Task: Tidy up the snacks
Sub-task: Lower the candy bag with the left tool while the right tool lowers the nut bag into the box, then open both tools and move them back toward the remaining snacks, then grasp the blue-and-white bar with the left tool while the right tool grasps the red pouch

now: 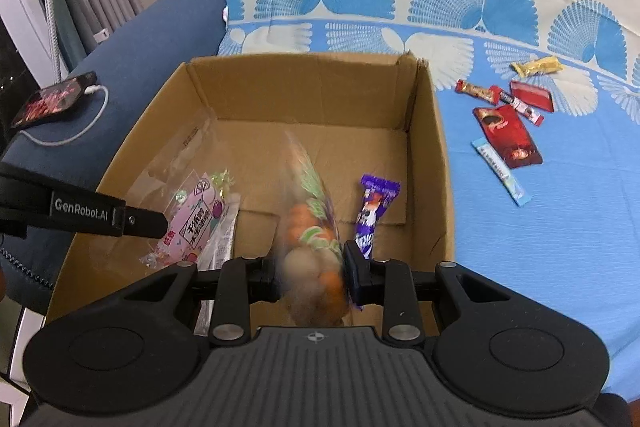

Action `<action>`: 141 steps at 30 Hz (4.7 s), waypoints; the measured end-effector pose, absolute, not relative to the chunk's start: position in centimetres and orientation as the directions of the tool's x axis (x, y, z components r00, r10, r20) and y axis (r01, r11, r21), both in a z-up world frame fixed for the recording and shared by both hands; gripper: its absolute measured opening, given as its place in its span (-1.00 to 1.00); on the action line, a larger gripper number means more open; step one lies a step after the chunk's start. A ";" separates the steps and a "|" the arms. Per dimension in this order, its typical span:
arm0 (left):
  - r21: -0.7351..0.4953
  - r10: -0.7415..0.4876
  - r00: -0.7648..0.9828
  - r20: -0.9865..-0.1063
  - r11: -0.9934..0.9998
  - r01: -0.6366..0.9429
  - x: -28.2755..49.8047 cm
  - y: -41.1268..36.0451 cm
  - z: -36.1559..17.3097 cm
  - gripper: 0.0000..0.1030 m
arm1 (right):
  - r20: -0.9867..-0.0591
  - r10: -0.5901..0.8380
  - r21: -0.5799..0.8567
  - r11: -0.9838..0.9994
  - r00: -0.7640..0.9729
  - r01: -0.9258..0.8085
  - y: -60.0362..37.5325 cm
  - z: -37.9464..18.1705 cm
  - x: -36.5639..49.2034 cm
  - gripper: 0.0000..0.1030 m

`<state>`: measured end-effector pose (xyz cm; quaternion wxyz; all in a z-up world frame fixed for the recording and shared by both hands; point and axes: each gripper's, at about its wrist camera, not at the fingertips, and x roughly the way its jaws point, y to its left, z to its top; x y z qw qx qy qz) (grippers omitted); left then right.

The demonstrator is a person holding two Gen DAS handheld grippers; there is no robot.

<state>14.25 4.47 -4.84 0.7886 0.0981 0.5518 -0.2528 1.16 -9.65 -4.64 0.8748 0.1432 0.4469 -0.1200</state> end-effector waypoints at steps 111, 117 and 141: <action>0.159 -0.038 0.493 -0.869 0.923 0.350 9.8 1.3 2.8 1.00 | -0.769 -0.278 0.147 0.800 0.576 0.581 -32.5 -8.0 -1.3 0.94; 0.153 -0.025 0.471 -0.882 0.929 0.337 12.4 -0.2 2.1 1.00 | -0.828 -0.256 0.115 0.793 0.499 0.598 -37.2 -14.7 8.1 0.94; -0.134 -0.326 0.212 -0.921 0.778 0.613 9.9 -26.4 -3.2 1.00 | -0.827 -0.483 -0.055 0.579 0.288 0.813 -47.1 -19.5 -6.6 0.30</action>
